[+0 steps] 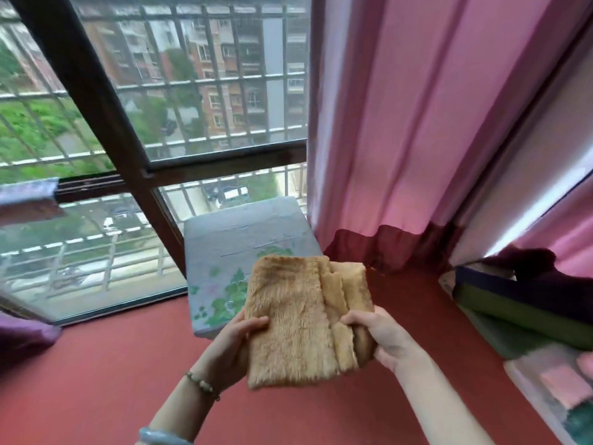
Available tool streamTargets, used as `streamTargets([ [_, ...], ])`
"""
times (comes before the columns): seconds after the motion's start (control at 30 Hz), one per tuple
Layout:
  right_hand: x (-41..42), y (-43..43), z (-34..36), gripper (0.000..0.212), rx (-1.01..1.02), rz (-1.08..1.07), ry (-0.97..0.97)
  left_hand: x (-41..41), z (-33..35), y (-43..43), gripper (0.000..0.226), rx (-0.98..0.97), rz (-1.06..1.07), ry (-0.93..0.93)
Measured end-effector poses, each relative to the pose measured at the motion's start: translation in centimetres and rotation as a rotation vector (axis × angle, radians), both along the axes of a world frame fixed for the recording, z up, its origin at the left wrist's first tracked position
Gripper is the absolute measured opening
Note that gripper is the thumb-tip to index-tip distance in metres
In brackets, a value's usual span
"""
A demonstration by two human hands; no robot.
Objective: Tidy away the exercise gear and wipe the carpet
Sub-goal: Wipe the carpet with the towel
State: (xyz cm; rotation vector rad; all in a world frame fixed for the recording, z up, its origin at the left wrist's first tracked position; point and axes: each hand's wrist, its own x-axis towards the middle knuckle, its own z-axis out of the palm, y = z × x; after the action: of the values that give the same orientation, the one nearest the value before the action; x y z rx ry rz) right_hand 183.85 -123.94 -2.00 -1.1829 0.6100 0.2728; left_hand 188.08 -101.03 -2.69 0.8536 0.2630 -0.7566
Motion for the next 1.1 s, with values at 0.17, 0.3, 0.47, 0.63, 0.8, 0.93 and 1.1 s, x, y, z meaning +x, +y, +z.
streamTargets([
  [0.17, 3.2, 3.1, 0.0, 0.021, 0.024, 0.021, -0.018, 2.7, -0.1, 3.5, 0.063, -0.032, -0.071, -0.045],
  [0.3, 6.6, 3.5, -1.0, 0.026, -0.018, 0.059, -0.011, 5.5, -1.9, 4.3, 0.047, 0.086, 0.030, -0.089],
  [0.47, 12.8, 3.5, -2.8, 0.027, -0.014, 0.116, 0.019, 9.7, -2.9, 4.7, 0.042, 0.073, 0.120, -0.094],
  [0.63, 21.0, 3.4, -5.0, 0.026, -0.022, 0.182, 0.061, 16.3, -4.6, 4.6, 0.043, 0.124, 0.183, -0.067],
  [0.8, 29.5, 2.2, -6.4, 0.027, -0.031, 0.256, 0.114, 22.9, -6.2, 3.6, 0.047, 0.121, 0.244, -0.029],
  [0.93, 35.3, 1.9, -8.0, 0.024, -0.064, 0.329, 0.120, 27.2, -8.0, 3.5, 0.074, 0.110, 0.315, -0.016],
  [1.1, 39.9, 2.5, -11.2, 0.024, -0.149, 0.351, 0.153, 31.7, -11.2, 4.1, 0.050, 0.293, 0.341, 0.013],
])
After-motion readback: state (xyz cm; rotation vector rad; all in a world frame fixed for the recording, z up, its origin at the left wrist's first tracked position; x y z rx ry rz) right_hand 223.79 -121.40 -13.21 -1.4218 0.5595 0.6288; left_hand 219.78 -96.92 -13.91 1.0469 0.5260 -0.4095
